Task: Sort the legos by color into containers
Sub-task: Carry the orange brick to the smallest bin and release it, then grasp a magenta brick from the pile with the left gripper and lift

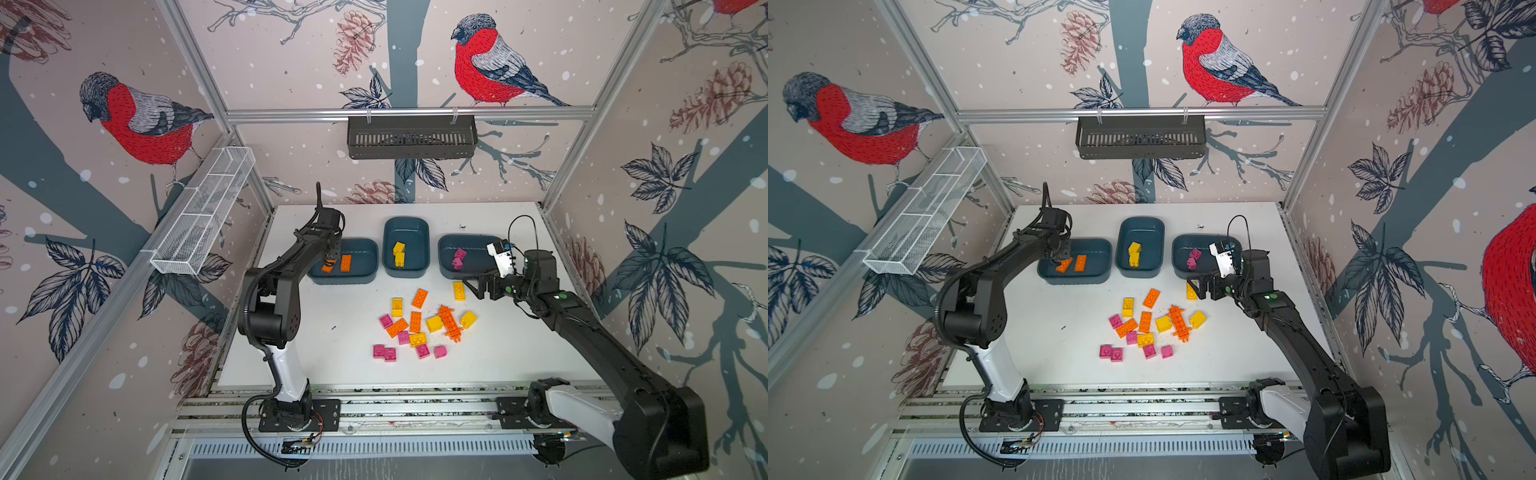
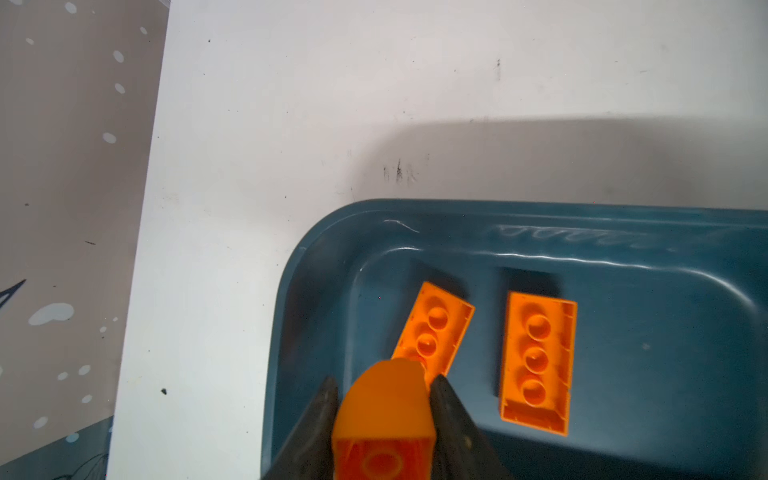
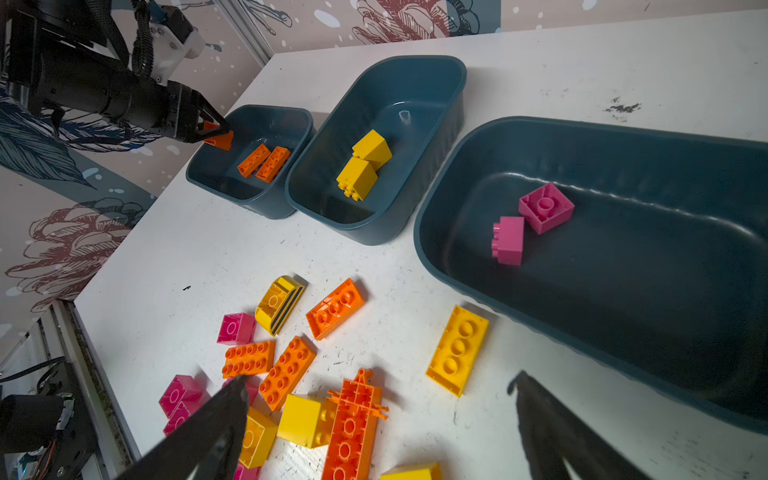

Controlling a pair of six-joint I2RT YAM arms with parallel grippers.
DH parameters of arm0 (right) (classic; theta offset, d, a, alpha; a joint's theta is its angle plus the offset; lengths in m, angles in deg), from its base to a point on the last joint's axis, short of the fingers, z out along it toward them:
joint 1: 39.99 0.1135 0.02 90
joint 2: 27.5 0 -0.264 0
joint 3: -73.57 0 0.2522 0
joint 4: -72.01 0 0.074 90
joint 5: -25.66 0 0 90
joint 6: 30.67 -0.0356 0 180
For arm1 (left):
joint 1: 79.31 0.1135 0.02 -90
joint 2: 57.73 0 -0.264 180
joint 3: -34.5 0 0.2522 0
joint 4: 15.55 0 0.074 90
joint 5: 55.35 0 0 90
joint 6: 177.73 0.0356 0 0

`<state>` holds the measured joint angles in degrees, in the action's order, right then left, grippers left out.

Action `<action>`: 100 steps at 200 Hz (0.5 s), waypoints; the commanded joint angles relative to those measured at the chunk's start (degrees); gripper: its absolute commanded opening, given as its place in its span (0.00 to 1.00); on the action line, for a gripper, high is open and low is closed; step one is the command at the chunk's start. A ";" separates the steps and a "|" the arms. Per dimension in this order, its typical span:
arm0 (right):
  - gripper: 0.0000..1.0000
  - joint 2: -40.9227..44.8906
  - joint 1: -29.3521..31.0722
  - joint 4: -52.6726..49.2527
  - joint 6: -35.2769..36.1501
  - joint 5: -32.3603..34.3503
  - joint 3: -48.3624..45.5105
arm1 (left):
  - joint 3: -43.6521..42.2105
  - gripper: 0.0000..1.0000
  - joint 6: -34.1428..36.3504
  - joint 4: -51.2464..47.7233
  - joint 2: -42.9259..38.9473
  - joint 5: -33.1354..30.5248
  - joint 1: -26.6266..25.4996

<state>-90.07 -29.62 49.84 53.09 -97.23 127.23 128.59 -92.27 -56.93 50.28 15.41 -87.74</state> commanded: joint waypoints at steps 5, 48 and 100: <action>0.99 -0.01 0.31 1.49 -1.02 0.44 -0.20 | 0.68 0.45 0.36 0.03 1.13 -2.99 0.37; 0.99 0.19 0.26 1.33 -0.75 0.45 -0.22 | 1.31 0.76 -1.22 -3.16 -0.80 0.11 0.31; 0.99 -0.13 0.26 1.13 -0.48 0.47 0.18 | -2.11 0.85 -5.11 -11.27 -9.46 7.63 -5.45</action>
<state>-90.16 -29.44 49.86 53.09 -97.07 127.06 128.44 -95.04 -62.18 44.40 18.77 -90.12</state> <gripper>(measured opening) 0.994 0.839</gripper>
